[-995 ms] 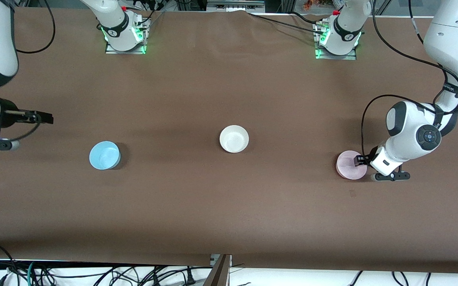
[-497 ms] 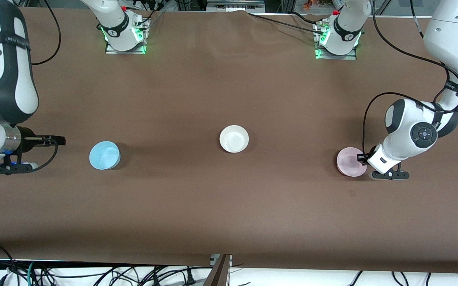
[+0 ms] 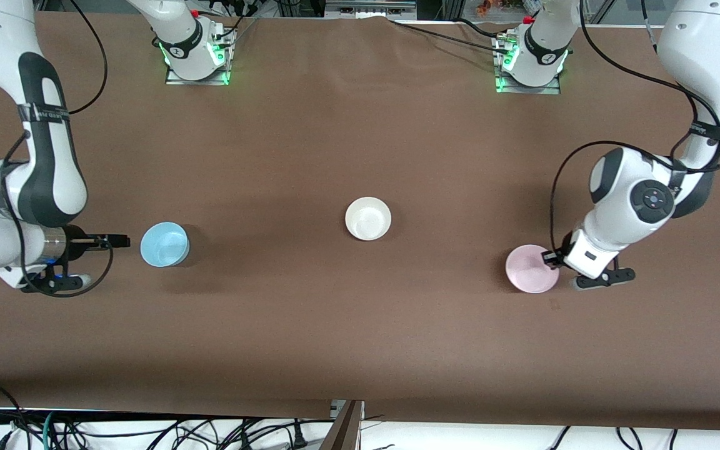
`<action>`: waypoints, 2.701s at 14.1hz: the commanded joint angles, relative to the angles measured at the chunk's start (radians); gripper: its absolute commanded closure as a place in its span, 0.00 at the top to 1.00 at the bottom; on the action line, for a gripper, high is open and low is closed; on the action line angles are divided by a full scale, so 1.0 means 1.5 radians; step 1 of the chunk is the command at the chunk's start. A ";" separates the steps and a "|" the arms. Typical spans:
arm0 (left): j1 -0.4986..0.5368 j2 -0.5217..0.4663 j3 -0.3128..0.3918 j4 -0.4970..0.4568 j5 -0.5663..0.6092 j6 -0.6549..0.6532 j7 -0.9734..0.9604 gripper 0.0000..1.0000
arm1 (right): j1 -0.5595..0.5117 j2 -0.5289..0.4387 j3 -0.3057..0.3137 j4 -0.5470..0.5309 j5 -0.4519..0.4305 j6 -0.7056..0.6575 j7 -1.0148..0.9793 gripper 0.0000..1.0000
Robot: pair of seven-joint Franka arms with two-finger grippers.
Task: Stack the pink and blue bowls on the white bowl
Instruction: 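Grasp the pink bowl with the left gripper while the right gripper grasps the blue bowl, then carry the pink bowl with the left gripper over the white bowl, then lower the pink bowl into the white bowl and open the left gripper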
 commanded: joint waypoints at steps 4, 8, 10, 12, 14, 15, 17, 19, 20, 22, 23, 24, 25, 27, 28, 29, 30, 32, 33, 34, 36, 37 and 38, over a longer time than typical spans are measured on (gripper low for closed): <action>-0.044 -0.013 -0.129 -0.003 -0.006 -0.029 -0.319 0.00 | -0.005 0.043 0.006 -0.011 0.030 0.052 -0.063 1.00; -0.152 -0.003 -0.128 0.019 -0.006 -0.023 -0.503 0.00 | -0.007 0.045 0.006 -0.042 0.031 0.083 -0.106 1.00; -0.186 0.003 -0.128 0.024 -0.006 -0.020 -0.532 0.00 | -0.011 0.045 0.006 -0.053 0.046 0.086 -0.110 0.99; -0.210 0.006 -0.128 0.023 -0.006 -0.019 -0.563 0.00 | -0.017 0.046 0.005 -0.063 0.074 0.088 -0.137 0.97; -0.228 0.019 -0.127 0.019 -0.005 0.011 -0.596 0.00 | -0.020 0.053 0.006 -0.064 0.078 0.095 -0.153 0.83; -0.237 0.024 -0.127 0.013 -0.002 0.031 -0.614 0.00 | -0.023 0.053 0.006 -0.063 0.078 0.095 -0.156 0.75; -0.254 0.041 -0.126 0.011 0.001 0.037 -0.635 0.00 | -0.023 0.053 0.005 -0.064 0.078 0.099 -0.155 0.68; -0.264 0.048 -0.126 0.007 0.003 0.040 -0.646 0.00 | -0.023 0.054 0.006 -0.063 0.078 0.099 -0.156 0.58; -0.268 0.048 -0.126 -0.001 0.003 0.052 -0.647 0.00 | -0.023 0.054 0.006 -0.063 0.078 0.099 -0.155 0.51; -0.269 0.048 -0.126 -0.025 0.003 0.080 -0.647 0.00 | -0.023 0.054 0.006 -0.063 0.078 0.099 -0.156 0.41; -0.272 0.049 -0.125 -0.033 0.003 0.091 -0.647 0.00 | -0.023 0.054 0.005 -0.063 0.078 0.098 -0.155 0.37; -0.273 0.049 -0.123 -0.038 0.003 0.101 -0.647 0.00 | -0.022 0.054 0.006 -0.063 0.078 0.098 -0.155 0.30; -0.273 0.049 -0.123 -0.040 0.003 0.103 -0.647 0.00 | -0.022 0.054 0.006 -0.063 0.078 0.098 -0.156 0.24; -0.274 0.059 -0.122 -0.041 0.003 0.106 -0.647 0.00 | -0.021 0.054 0.006 -0.063 0.078 0.096 -0.155 0.13; -0.275 0.063 -0.121 -0.041 0.004 0.116 -0.647 0.00 | -0.020 0.053 0.006 -0.063 0.078 0.094 -0.155 0.10; -0.276 0.065 -0.119 -0.046 0.004 0.131 -0.647 0.00 | -0.019 0.054 0.006 -0.063 0.078 0.091 -0.155 0.08; -0.277 0.070 -0.114 -0.048 0.008 0.141 -0.647 0.00 | -0.019 0.054 0.006 -0.062 0.078 0.091 -0.155 0.05; -0.277 0.085 -0.110 -0.048 0.036 0.147 -0.652 0.00 | -0.019 0.053 0.006 -0.062 0.078 0.091 -0.155 0.05; -0.277 0.090 -0.106 -0.048 0.048 0.160 -0.662 0.00 | -0.019 0.053 0.006 -0.062 0.078 0.090 -0.155 0.03; -0.277 0.096 -0.105 -0.048 0.067 0.168 -0.672 0.00 | -0.019 0.053 0.006 -0.062 0.078 0.090 -0.155 0.01; -0.277 0.100 -0.101 -0.046 0.096 0.169 -0.690 0.00 | -0.018 0.052 0.006 -0.061 0.078 0.088 -0.155 0.00; -0.276 0.102 -0.101 -0.045 0.099 0.169 -0.690 0.00 | -0.016 0.052 0.006 -0.061 0.078 0.088 -0.155 0.00; -0.277 0.103 -0.100 -0.045 0.099 0.169 -0.690 0.00 | -0.016 0.051 0.006 -0.059 0.077 0.087 -0.156 0.00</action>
